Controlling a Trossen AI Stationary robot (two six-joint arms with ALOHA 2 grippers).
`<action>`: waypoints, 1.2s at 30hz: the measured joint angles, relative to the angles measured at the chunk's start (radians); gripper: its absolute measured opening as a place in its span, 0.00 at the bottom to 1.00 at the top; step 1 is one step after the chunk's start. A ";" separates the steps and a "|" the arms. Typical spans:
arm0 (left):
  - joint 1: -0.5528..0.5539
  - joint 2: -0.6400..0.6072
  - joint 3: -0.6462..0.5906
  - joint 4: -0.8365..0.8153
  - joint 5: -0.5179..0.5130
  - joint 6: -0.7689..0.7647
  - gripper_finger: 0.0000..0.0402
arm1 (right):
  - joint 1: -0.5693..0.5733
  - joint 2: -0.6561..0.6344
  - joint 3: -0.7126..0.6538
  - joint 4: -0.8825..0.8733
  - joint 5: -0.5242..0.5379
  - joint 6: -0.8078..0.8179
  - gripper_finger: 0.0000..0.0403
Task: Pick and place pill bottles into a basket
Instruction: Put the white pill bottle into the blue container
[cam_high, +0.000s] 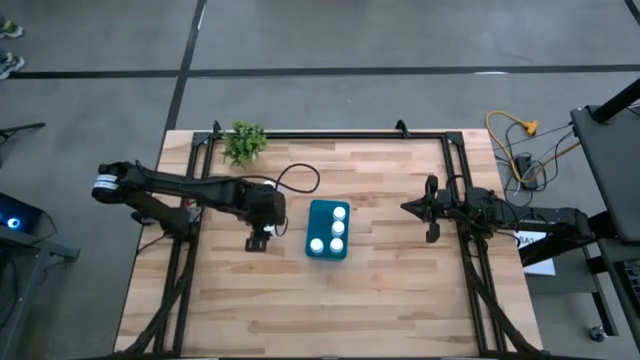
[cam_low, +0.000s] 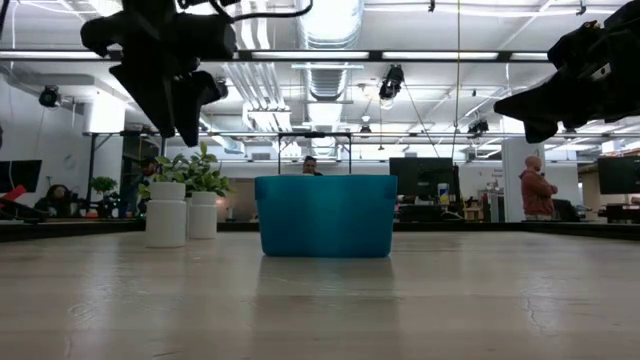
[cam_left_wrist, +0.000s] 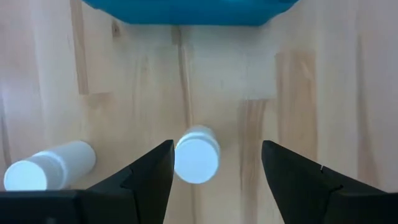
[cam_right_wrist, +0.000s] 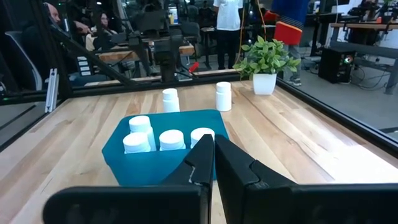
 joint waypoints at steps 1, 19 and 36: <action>0.003 0.002 -0.005 0.001 -0.001 0.008 0.56 | 0.000 0.000 0.000 0.000 0.000 0.001 0.02; 0.044 -0.011 -0.065 0.058 0.016 0.068 0.56 | 0.000 0.000 0.000 0.001 0.000 0.000 0.02; 0.064 -0.008 -0.135 0.058 0.041 0.081 0.56 | 0.000 0.000 0.000 0.001 0.000 -0.025 0.02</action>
